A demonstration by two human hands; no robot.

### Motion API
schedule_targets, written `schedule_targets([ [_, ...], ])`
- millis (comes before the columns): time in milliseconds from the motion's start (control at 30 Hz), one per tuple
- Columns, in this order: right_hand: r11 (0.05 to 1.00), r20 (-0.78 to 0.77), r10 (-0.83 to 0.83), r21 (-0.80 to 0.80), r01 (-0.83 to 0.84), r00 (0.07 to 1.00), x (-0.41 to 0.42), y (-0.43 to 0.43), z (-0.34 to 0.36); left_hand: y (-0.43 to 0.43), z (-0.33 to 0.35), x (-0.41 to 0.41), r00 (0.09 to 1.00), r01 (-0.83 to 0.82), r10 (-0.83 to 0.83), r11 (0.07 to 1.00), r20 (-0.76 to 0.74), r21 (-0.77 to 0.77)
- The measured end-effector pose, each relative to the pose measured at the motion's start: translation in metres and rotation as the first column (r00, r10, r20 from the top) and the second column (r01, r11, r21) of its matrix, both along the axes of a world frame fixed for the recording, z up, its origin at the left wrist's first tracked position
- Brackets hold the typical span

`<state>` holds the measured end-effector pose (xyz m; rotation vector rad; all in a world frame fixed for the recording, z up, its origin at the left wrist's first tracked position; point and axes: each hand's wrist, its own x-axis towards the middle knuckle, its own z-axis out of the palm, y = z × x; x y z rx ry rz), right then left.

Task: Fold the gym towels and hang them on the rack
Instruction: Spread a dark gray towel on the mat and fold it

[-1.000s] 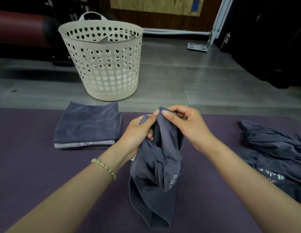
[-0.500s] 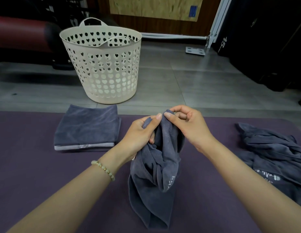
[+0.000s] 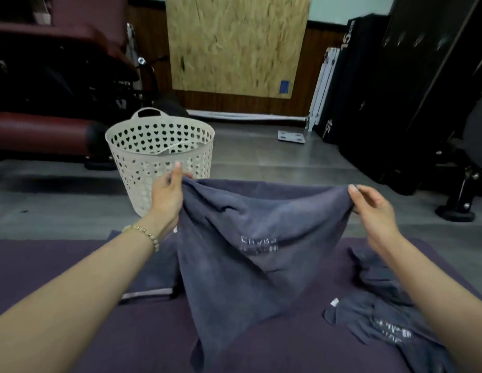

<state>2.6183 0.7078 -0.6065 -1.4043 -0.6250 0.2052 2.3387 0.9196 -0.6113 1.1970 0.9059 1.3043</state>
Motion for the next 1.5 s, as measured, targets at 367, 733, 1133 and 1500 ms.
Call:
schedule_targets([
  [367,0.963,0.154,0.073,-0.269,-0.03,0.985,0.038,-0.006,0.036,0.033,0.044,-0.025,0.8,0.174,0.176,0.846,-0.573,0.503],
  [733,0.905,-0.241,0.248,-0.29,-0.313,0.938,0.033,-0.018,0.012,0.042,0.028,-0.06,0.647,0.401,-0.314,0.915,-0.695,-0.04],
  [1133,0.993,-0.334,0.115,0.026,-0.113,0.936,0.042,0.028,0.043,0.023,0.054,0.004,0.994,0.106,-0.1,0.982,0.046,-0.158],
  [1500,0.973,-0.233,-0.05,-0.231,-0.006,0.971,0.021,-0.032,-0.061,0.003,-0.045,-0.028,0.84,0.253,-0.286,0.958,-0.46,-0.133],
])
